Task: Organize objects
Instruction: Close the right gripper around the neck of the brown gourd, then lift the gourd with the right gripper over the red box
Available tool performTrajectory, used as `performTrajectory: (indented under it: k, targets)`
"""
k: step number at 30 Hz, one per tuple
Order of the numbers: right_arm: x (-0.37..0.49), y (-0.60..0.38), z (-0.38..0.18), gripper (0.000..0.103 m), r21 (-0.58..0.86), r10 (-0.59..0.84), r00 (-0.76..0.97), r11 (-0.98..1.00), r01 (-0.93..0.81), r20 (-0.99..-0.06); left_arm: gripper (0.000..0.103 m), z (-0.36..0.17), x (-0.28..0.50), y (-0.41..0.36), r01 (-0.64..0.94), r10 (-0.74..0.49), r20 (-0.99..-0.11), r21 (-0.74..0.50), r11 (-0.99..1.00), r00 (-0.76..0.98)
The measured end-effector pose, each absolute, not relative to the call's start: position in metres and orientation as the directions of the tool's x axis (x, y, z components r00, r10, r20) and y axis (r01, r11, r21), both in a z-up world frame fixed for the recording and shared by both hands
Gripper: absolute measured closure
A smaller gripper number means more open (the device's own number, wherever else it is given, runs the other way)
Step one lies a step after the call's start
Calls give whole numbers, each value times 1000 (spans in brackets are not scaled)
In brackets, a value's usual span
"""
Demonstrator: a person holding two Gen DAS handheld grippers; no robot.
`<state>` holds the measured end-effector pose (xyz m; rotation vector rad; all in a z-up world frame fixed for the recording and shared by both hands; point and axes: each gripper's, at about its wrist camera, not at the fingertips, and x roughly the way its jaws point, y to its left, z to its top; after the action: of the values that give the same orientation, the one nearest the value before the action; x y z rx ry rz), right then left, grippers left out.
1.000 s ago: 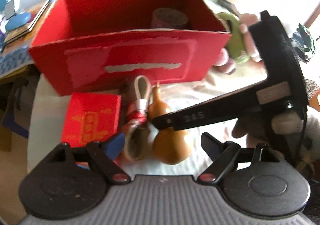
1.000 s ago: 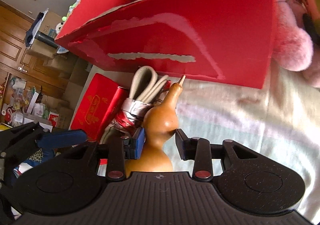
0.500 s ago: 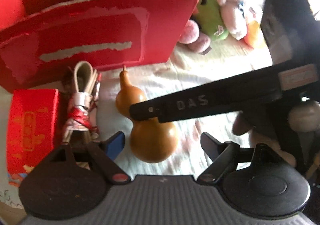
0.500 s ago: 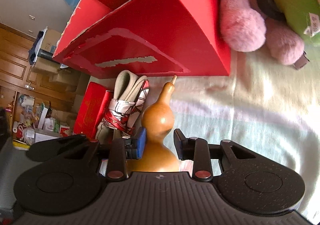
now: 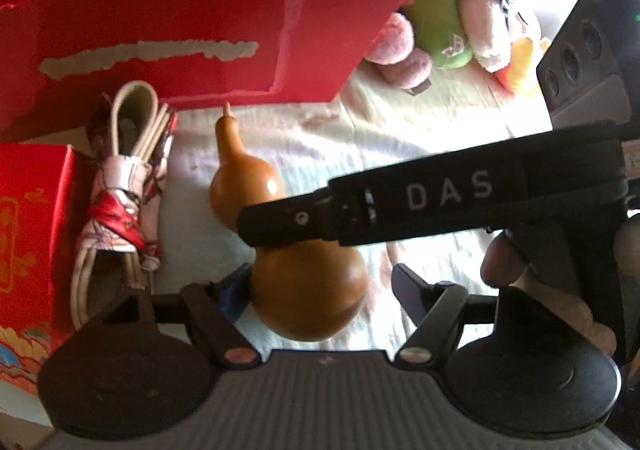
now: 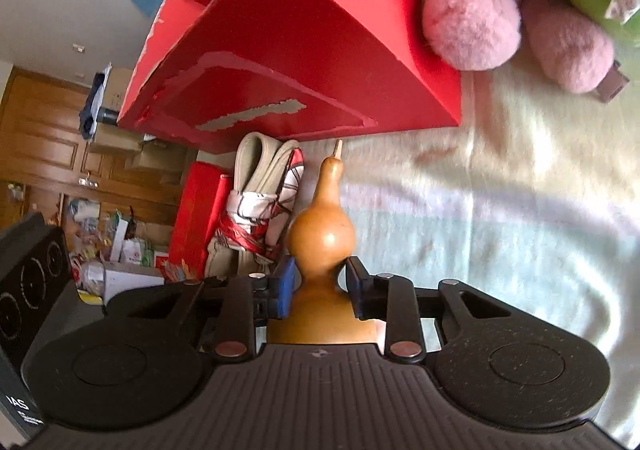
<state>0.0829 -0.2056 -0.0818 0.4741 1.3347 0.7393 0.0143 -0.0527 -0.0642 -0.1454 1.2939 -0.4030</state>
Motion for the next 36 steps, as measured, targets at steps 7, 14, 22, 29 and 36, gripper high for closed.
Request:
performTrajectory:
  k: [7, 14, 22, 29, 36]
  targets:
    - [69, -231, -58, 73, 708, 730, 120, 682, -183, -673, 41, -46, 3, -78, 326, -371, -902, -290, 900, 222]
    - [61, -278, -18, 73, 698, 719, 272, 692, -185, -640, 41, -10, -3, -111, 462, -418, -870, -268, 846, 261]
    - [73, -285, 35, 73, 677, 710, 427, 690, -257, -560, 41, 44, 5, -130, 551, -491, -787, -238, 800, 373]
    - [107, -252, 73, 73, 625, 708, 488, 695, -355, -510, 41, 93, 25, -113, 565, -507, -716, -190, 803, 480]
    - [146, -190, 79, 73, 566, 692, 480, 720, -401, -540, 41, 111, 61, -67, 538, -470, -692, -139, 831, 547]
